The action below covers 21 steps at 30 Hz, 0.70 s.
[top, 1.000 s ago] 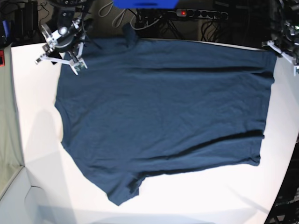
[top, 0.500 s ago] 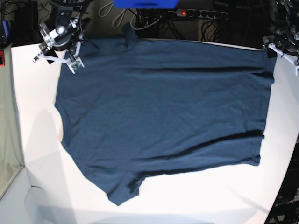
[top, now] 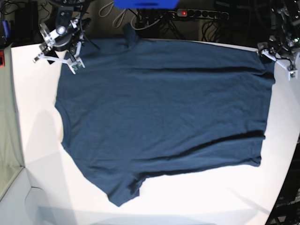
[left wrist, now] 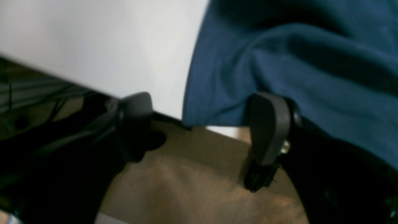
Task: Layout the t-shirt on the table in an organized manner, then fold the t-shirt properly
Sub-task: 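Lift the shoulder edges with both grippers and shake the shirt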
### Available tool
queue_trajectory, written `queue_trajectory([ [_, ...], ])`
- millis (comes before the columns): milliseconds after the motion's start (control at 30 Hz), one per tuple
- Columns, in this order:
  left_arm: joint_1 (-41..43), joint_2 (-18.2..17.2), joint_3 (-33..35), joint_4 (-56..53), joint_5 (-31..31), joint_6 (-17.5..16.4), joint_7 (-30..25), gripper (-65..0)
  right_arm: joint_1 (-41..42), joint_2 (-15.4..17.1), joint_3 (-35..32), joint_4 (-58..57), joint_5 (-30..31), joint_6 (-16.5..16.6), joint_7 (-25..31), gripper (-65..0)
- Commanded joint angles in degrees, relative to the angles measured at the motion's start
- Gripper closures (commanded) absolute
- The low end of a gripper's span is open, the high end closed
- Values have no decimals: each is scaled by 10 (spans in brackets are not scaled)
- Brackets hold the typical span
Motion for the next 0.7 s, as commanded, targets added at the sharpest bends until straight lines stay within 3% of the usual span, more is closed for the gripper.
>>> queue_trajectory([
  [0, -6, -9, 5, 4, 4, 1, 3, -470, 0, 2, 0, 8, -3, -1, 3, -310],
  [233, -16, -9, 26, -34, 4, 1, 2, -445, -1, 4, 1, 8, -5, -1, 3, -310],
  [300, -18, -9, 33, -40, 4, 1, -9, -368, -10, 4, 1, 10, -5, -1, 3, -310],
  [400, -18, -10, 47, -50, 5, 1, -24, -175, -21, 3, 1, 12, -5, -1, 3, -310],
  [467, -19, -10, 49, -59, 5, 1, -29, -87, -26, 0, 0, 12, -5, -1, 3, -312],
  [667, -20, -9, 49, -58, 5, 1, -29, -68, -30, -19, -3, 16, -4, -1, 3, -313],
])
